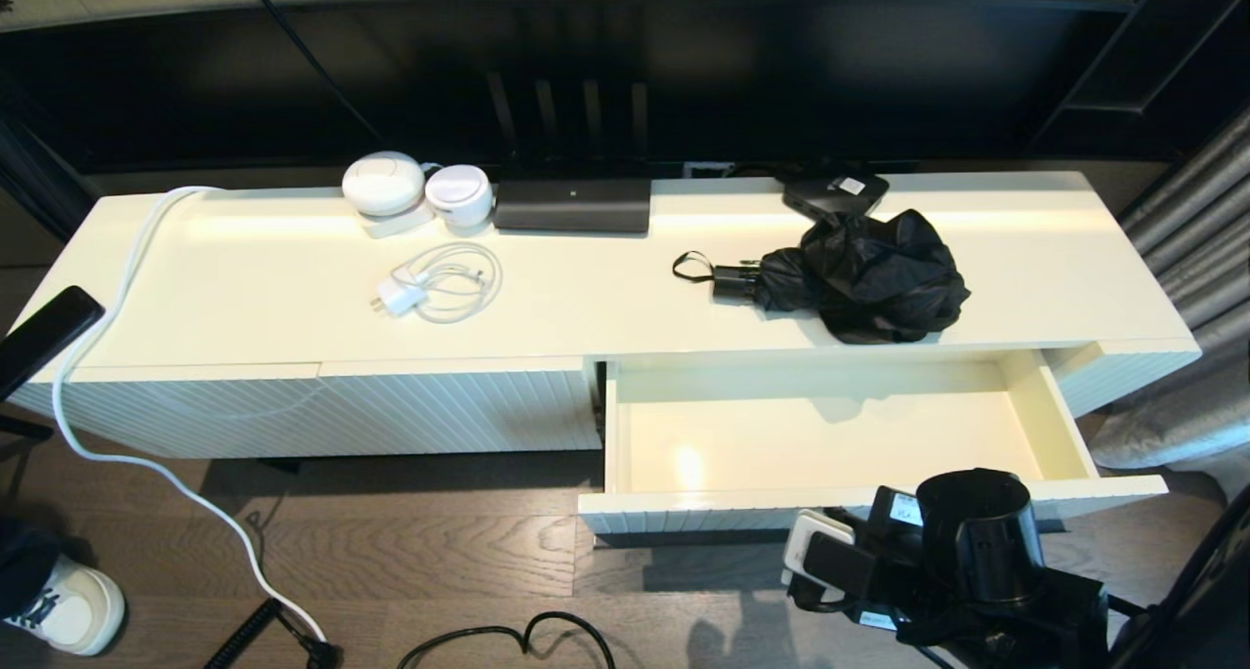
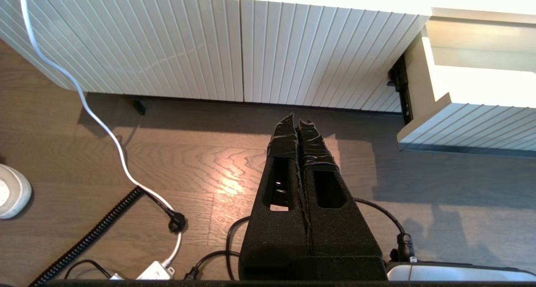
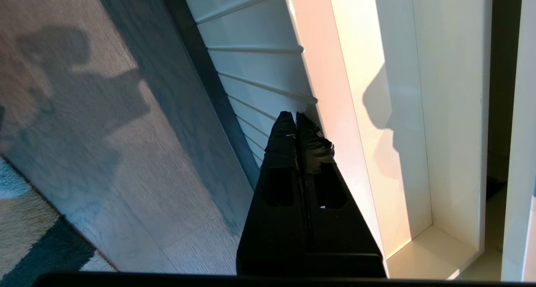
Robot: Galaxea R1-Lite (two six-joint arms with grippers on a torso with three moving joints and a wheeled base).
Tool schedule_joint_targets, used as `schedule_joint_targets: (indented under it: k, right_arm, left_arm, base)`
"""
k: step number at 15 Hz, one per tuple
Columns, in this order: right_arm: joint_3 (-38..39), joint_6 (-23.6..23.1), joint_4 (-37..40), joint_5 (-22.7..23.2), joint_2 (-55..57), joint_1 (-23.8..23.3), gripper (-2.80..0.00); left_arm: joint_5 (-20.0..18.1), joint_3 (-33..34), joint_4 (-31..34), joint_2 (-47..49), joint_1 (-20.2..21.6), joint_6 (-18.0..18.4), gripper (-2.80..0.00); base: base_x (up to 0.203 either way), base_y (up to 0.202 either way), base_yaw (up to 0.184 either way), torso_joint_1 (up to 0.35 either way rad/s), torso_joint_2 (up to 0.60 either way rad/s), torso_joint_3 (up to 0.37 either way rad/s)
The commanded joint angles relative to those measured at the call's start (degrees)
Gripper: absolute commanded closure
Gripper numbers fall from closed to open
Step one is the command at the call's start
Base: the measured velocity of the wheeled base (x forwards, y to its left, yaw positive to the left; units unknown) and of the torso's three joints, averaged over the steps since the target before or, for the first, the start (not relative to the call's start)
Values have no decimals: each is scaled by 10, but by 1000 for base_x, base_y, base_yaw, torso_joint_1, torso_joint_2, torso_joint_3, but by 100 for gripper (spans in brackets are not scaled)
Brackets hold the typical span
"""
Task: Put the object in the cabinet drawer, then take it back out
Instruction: Close the drawer
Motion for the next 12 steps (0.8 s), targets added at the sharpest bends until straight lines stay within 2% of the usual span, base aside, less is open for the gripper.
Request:
schedule_joint_targets:
  k: [1, 12]
  right_arm:
    - [-5, -6, -12, -1, 7, -5, 0]
    - [-34, -12, -70, 0, 42, -25, 0]
  left_arm:
    - [0, 0, 0, 0, 0, -1, 0]
    - [0, 0, 0, 0, 0, -1, 0]
  base:
    - [0, 0, 0, 0, 0, 0]
    - [0, 0, 0, 0, 0, 0]
